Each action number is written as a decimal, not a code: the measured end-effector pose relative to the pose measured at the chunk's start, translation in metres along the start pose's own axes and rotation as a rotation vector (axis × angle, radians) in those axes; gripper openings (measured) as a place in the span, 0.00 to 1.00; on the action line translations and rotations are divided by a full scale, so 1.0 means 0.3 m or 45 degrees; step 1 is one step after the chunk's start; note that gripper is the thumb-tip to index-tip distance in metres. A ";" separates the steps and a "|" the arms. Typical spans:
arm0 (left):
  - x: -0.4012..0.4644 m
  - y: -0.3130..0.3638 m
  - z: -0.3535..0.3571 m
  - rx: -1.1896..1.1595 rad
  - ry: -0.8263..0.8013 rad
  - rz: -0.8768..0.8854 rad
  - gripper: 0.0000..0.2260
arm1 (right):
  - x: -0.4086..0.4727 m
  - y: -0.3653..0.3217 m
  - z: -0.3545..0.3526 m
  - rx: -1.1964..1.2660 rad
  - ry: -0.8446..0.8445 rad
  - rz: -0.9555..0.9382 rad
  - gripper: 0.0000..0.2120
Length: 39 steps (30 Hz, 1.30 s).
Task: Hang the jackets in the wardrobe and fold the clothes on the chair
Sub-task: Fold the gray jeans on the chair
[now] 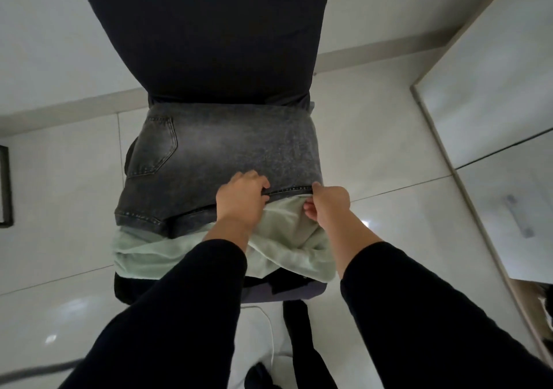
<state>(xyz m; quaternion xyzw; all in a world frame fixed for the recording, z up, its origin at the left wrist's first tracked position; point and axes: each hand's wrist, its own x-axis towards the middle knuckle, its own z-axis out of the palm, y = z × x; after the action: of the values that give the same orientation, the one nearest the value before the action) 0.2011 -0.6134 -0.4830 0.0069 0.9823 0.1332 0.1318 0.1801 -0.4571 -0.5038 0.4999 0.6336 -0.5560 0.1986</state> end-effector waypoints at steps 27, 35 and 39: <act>-0.073 -0.013 0.037 0.170 0.092 0.060 0.07 | -0.003 0.027 -0.027 0.437 -0.064 0.212 0.04; -0.048 0.008 0.097 0.274 0.047 0.082 0.25 | 0.066 0.036 -0.057 0.465 -0.178 0.303 0.10; -0.032 0.010 0.084 0.277 0.001 0.096 0.28 | 0.100 0.022 -0.045 0.618 -0.095 0.255 0.08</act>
<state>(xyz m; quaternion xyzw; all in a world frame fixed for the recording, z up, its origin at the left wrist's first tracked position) 0.2169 -0.6044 -0.5031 0.0579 0.9900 0.0306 0.1248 0.1771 -0.4333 -0.5273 0.5723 0.4215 -0.6872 0.1501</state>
